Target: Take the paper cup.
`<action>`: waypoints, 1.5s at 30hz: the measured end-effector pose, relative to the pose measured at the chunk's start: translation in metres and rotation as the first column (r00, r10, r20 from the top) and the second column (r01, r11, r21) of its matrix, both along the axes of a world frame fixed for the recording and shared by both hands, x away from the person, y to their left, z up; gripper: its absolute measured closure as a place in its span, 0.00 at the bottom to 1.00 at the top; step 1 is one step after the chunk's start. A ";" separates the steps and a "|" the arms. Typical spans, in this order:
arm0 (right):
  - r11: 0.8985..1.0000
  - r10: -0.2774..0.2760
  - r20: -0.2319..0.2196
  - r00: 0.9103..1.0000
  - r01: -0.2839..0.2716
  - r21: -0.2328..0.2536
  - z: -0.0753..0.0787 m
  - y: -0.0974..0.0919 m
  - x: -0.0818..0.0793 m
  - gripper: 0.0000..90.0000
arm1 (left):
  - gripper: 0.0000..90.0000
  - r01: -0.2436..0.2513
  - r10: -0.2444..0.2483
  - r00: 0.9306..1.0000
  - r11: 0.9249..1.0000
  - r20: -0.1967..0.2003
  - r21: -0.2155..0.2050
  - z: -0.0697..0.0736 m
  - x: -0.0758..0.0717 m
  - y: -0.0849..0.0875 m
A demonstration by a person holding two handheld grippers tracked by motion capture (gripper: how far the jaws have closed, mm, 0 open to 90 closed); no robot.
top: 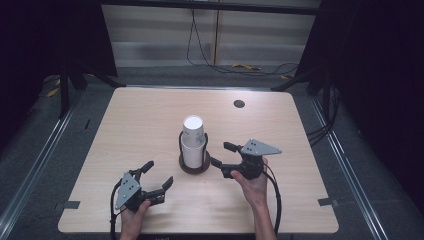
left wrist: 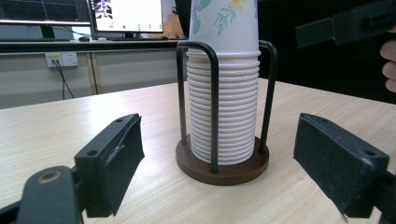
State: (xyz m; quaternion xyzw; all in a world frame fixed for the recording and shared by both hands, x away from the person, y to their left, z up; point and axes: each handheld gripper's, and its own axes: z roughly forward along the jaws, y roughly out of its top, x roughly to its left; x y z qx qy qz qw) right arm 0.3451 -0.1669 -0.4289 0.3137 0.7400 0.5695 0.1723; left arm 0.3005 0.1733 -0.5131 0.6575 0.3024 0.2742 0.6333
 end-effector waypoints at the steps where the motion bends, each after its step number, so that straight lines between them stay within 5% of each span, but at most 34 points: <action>1: 1.000 0.006 0.000 1.000 -0.006 0.000 0.002 0.002 0.002 0.28 | 0.17 -0.001 0.001 1.000 1.000 0.000 0.001 0.000 0.000 0.000; 13: 0.994 0.059 0.002 0.998 -0.058 -0.090 0.022 0.032 0.023 0.25 | 0.17 0.003 -0.003 1.000 1.000 0.002 -0.001 0.000 -0.001 0.000; 31: 0.983 0.116 -0.038 0.993 -0.120 -0.138 0.048 0.051 0.055 0.26 | 0.17 0.006 -0.006 1.000 1.000 0.001 -0.001 0.000 -0.001 0.000; 36: 0.973 0.116 -0.055 0.992 -0.124 -0.197 0.050 0.056 0.062 0.21 | 0.17 0.009 -0.009 1.000 1.000 0.004 0.003 0.000 -0.001 0.000; 45: 0.974 0.120 -0.066 0.991 -0.130 -0.183 0.057 0.054 0.068 0.21 | 0.17 0.013 -0.013 1.000 1.000 0.003 0.004 0.000 -0.001 0.000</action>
